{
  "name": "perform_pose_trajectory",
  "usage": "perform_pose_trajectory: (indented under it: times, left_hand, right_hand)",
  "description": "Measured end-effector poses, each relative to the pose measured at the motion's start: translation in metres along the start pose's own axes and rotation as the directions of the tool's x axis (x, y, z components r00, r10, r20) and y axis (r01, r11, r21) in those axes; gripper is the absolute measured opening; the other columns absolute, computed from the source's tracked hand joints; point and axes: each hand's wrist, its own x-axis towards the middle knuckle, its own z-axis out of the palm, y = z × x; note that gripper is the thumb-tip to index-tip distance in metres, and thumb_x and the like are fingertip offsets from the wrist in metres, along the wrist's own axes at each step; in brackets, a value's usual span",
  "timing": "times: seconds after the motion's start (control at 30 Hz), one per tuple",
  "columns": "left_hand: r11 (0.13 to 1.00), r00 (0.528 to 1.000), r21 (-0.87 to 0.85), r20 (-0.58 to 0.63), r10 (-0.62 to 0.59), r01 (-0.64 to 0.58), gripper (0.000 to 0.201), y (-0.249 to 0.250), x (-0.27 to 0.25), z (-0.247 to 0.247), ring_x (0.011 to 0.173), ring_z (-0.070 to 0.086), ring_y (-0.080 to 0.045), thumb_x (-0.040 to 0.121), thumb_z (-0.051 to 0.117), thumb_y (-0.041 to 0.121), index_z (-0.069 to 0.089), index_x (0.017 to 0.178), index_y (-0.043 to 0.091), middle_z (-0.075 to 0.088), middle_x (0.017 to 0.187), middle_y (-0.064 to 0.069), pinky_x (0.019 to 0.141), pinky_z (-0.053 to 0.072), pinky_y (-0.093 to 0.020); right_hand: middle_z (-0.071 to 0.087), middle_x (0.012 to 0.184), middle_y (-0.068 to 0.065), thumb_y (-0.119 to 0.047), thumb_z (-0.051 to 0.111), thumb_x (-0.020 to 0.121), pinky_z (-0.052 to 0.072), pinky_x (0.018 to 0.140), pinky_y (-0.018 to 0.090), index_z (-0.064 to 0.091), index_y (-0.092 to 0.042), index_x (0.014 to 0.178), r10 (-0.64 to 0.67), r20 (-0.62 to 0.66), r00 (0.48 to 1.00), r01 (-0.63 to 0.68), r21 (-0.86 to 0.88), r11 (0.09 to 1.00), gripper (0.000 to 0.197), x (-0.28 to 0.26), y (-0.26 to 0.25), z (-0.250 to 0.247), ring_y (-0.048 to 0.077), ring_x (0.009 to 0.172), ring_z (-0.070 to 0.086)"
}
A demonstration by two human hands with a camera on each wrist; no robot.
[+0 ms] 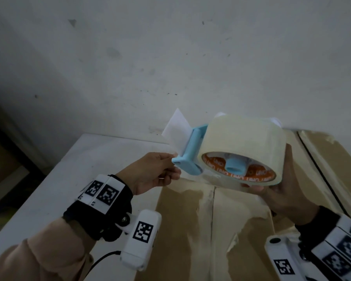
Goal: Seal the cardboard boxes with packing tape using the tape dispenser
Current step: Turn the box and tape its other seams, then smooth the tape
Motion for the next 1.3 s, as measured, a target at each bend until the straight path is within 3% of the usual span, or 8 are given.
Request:
perform_pose_trajectory:
  times: [0.23,0.47,0.6,0.73,0.87,0.93,1.2,1.3]
  left_hand:
    - [0.995,0.999,0.090,-0.006,-0.032,0.033,0.026,0.002,0.001,-0.002,0.038,0.048,0.000,0.093,0.042,0.000,0.058,0.073,0.004,0.055,0.041,0.005,0.041,0.037,-0.010]
    - [0.981,0.982,0.176,-0.149,0.112,-0.085,0.023,-0.001,0.013,-0.004,0.035,0.048,0.002,0.091,0.048,0.000,0.059,0.070,0.004,0.055,0.046,0.001,0.040,0.039,-0.008]
    - [0.968,0.973,0.236,-0.187,0.137,-0.091,0.020,-0.013,0.021,-0.002,0.035,0.050,0.002,0.089,0.051,0.000,0.060,0.072,0.002,0.056,0.049,-0.002,0.040,0.040,-0.008]
    - [0.959,0.926,0.242,-0.306,0.221,-0.148,0.019,-0.021,0.030,-0.027,0.048,0.048,-0.008,0.085,0.061,0.015,0.059,0.068,0.008,0.055,0.059,-0.004,0.040,0.039,-0.009]
    - [0.937,0.926,0.315,-0.288,0.244,-0.150,0.018,-0.028,0.034,-0.040,0.042,0.051,0.003,0.086,0.061,0.019,0.060,0.071,0.009,0.058,0.063,-0.003,0.044,0.041,-0.010]
    - [0.929,0.923,0.322,-0.269,0.274,-0.182,0.018,-0.029,0.036,-0.039,0.042,0.053,0.004,0.087,0.060,0.020,0.060,0.072,0.009,0.060,0.064,-0.003,0.045,0.043,-0.010]
    - [0.916,0.919,0.349,-0.261,0.296,-0.196,0.011,-0.038,0.045,-0.042,0.044,0.056,0.002,0.081,0.068,0.018,0.061,0.076,0.010,0.060,0.063,-0.008,0.051,0.046,-0.016]
    - [0.914,0.917,0.356,-0.267,0.297,-0.193,0.011,-0.044,0.047,-0.045,0.044,0.055,0.003,0.081,0.068,0.017,0.061,0.075,0.012,0.060,0.062,-0.007,0.047,0.045,-0.013]
  right_hand:
    - [0.043,0.124,-0.027,-0.057,0.063,0.077,0.047,0.090,0.029,0.031,-0.049,0.127,-0.009,0.007,1.000,0.010,-0.076,0.997,0.060,0.002,0.005,-0.001,0.001,0.110,0.050]
    - [0.045,0.111,-0.030,-0.069,0.052,0.076,0.050,0.072,0.042,0.033,-0.064,0.115,0.075,0.090,0.993,-0.055,-0.207,0.977,0.043,0.014,-0.001,-0.001,0.016,0.092,0.055]
    - [0.045,0.101,-0.040,-0.069,0.050,0.077,0.047,0.065,0.028,0.033,-0.067,0.111,0.103,0.169,0.980,-0.067,-0.206,0.976,0.039,0.019,0.000,-0.001,0.001,0.082,0.052]
    - [0.050,0.105,-0.031,-0.070,0.059,0.070,0.050,0.073,0.021,0.032,-0.059,0.111,0.243,0.129,0.961,-0.228,-0.120,0.966,0.050,0.006,0.017,-0.025,0.003,0.093,0.057]
    - [0.049,0.111,-0.022,-0.071,0.055,0.071,0.046,0.072,0.009,0.029,-0.060,0.111,0.290,0.182,0.939,-0.257,-0.186,0.948,0.049,0.006,0.023,-0.033,-0.006,0.095,0.054]
    - [0.045,0.113,-0.008,-0.073,0.054,0.070,0.045,0.072,0.008,0.029,-0.062,0.110,0.309,0.194,0.931,-0.271,-0.198,0.942,0.048,0.007,0.028,-0.033,-0.005,0.096,0.053]
    - [0.045,0.112,-0.003,-0.075,0.053,0.068,0.048,0.073,0.017,0.029,-0.065,0.106,0.361,0.271,0.893,-0.305,-0.226,0.925,0.046,0.013,0.034,-0.029,0.008,0.097,0.055]
    - [0.043,0.110,-0.021,-0.077,0.052,0.067,0.045,0.069,0.010,0.026,-0.064,0.104,0.364,0.271,0.891,-0.303,-0.244,0.921,0.047,0.019,0.035,-0.025,-0.002,0.094,0.054]
